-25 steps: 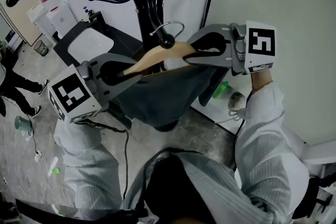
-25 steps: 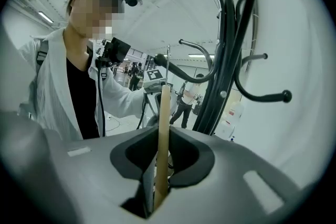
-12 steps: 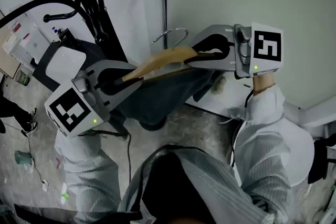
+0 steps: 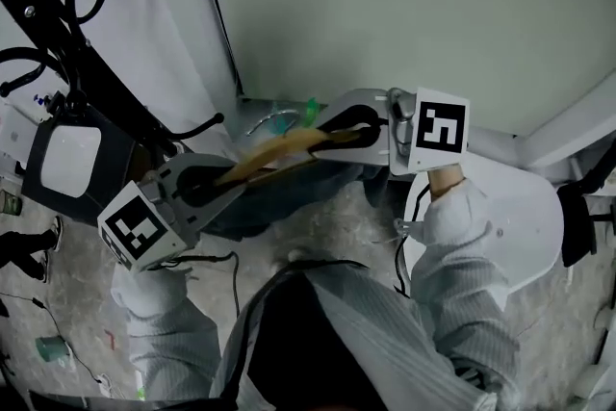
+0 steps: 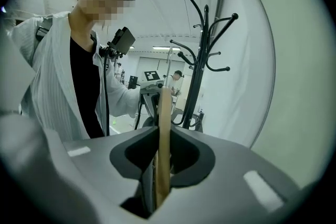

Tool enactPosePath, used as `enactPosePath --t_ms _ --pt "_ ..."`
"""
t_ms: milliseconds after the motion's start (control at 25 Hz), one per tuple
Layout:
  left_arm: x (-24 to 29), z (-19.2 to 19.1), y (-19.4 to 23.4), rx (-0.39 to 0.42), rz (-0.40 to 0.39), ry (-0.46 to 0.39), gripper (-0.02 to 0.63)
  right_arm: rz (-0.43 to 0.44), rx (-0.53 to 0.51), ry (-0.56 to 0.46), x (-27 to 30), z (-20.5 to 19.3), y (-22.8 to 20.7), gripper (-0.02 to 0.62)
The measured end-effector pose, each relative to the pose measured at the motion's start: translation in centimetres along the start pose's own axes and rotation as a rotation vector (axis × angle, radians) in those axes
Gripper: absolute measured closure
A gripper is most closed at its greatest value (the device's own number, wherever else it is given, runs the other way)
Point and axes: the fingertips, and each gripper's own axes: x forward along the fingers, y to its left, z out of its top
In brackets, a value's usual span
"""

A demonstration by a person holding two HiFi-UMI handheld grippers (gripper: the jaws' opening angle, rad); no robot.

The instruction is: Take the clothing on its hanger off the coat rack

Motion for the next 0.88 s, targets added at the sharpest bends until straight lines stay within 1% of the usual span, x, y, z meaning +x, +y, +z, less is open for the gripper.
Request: enactPosePath --t_ms 160,360,480,640,760,880 --pt "1.5 -1.9 0.0 -0.015 -0.035 0.016 0.551 -0.014 0.062 -0.025 0.2 -2.1 0.3 0.531" --pt "3.1 -3.8 -1.0 -0.032 -0.050 0.051 0.551 -0.020 0.135 -0.044 0.2 -4.8 1.4 0.531" --pt "3.3 -4.5 -1.4 -0.043 -0.049 0.070 0.551 -0.014 0.150 -0.037 0.4 -6.0 1.8 0.531" --pt "2.9 -5.0 -1.7 -0.051 -0.038 0.089 0.551 0.002 0.164 -0.075 1.0 -5.8 2.0 0.532" --pt "2.7 -5.3 -1.6 -0.060 -0.026 0.095 0.551 0.022 0.137 -0.052 1.3 -6.5 1.9 0.532" --pt "2.3 -5.5 -1.5 -0.067 -0.011 0.098 0.551 0.036 0.136 -0.066 1.8 -6.0 1.7 0.532"
